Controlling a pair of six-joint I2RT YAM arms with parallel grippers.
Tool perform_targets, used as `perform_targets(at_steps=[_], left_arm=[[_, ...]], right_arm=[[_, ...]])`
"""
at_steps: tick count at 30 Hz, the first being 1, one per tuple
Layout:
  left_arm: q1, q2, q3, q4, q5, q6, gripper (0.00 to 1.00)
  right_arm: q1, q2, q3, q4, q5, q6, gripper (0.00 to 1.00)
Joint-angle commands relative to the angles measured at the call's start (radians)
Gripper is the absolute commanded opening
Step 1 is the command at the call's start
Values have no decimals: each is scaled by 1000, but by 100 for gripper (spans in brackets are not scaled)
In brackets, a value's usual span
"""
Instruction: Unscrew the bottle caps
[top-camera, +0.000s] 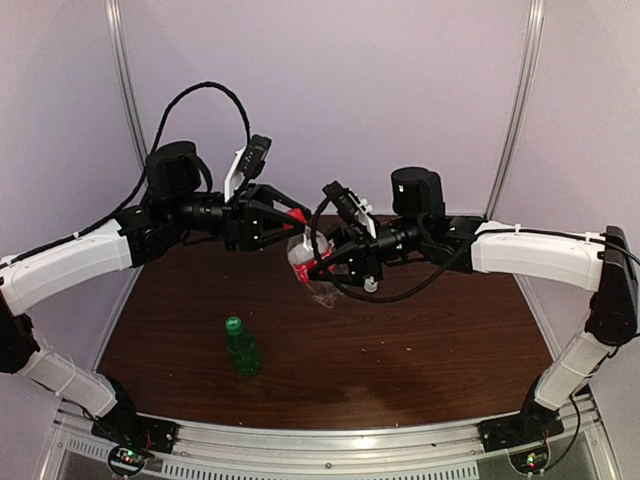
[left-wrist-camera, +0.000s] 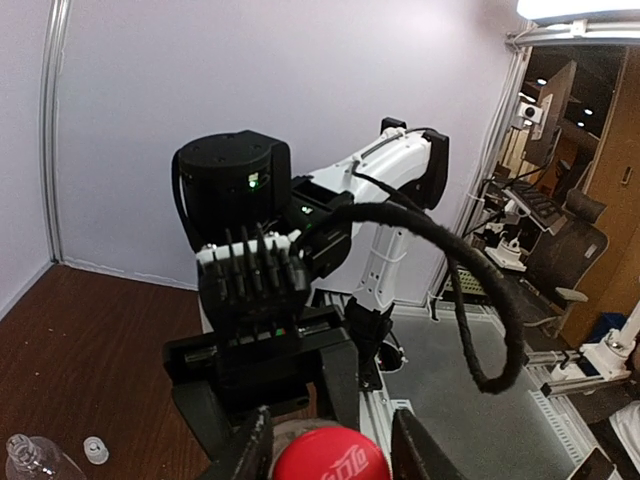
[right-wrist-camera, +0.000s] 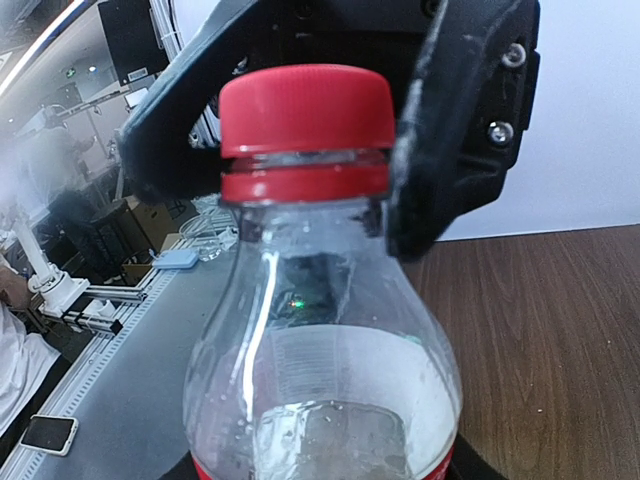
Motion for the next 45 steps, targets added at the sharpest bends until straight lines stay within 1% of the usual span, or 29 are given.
perform_targets(at_steps=[1,3,6,8,10,11,13,15,17,21,26,28,30,33,35,38,41,44,45], left_arm=[[-6,4,20,42,2,3,36],[-6,-1,21,43,-12,-3,30],[-6,-13,16,46,-32,-10,30],[-6,-21,10,49,-47,-10,35],[-6,-28,8,49,-58,-10,44],[-6,-32,6,50,-64,-11,46],[-6,-38,4,50,-72,-12,49],[-6,-43,2,52,-78,-13,49],[-6,-47,-1,51,-80,-13,46],[-6,-45,-4,52,-83,-19,30],[-6,-39,-4,49,-92,-30,24],[-7,-39,-4,41,-107,-31,20],[-12,-41,-3,27,-141,-30,16],[-28,-42,16,-33,-245,-18,7],[-47,-40,33,-72,-358,-33,0],[-96,-35,50,-110,-573,-77,0],[-173,-11,87,-171,-803,-121,0],[-214,28,123,-212,-939,-151,0],[-221,35,126,-213,-950,-164,0]], right_arm=[[-3,-9,14,25,4,3,35],[-4,-7,14,7,16,-8,34],[-3,-5,15,-14,33,-22,34],[-4,-4,13,-17,33,-26,33],[-4,-5,11,-17,34,-25,33],[-4,-5,10,-17,34,-25,33],[-4,-4,12,-21,35,-28,33],[-4,-3,12,-24,37,-30,33],[-3,-2,12,-25,37,-31,33],[-4,-6,12,-25,42,-30,33],[-4,-10,15,-29,72,-29,33],[-4,-12,19,-36,105,-25,32],[-4,-20,20,-43,171,-25,31],[-3,-38,13,-52,302,-30,32],[-4,-51,6,-54,395,-33,31],[-2,-62,-7,-42,520,-23,31],[3,-67,-22,-23,648,-9,31],[9,-70,-34,-9,722,-1,31],[11,-72,-41,-3,735,1,31]])
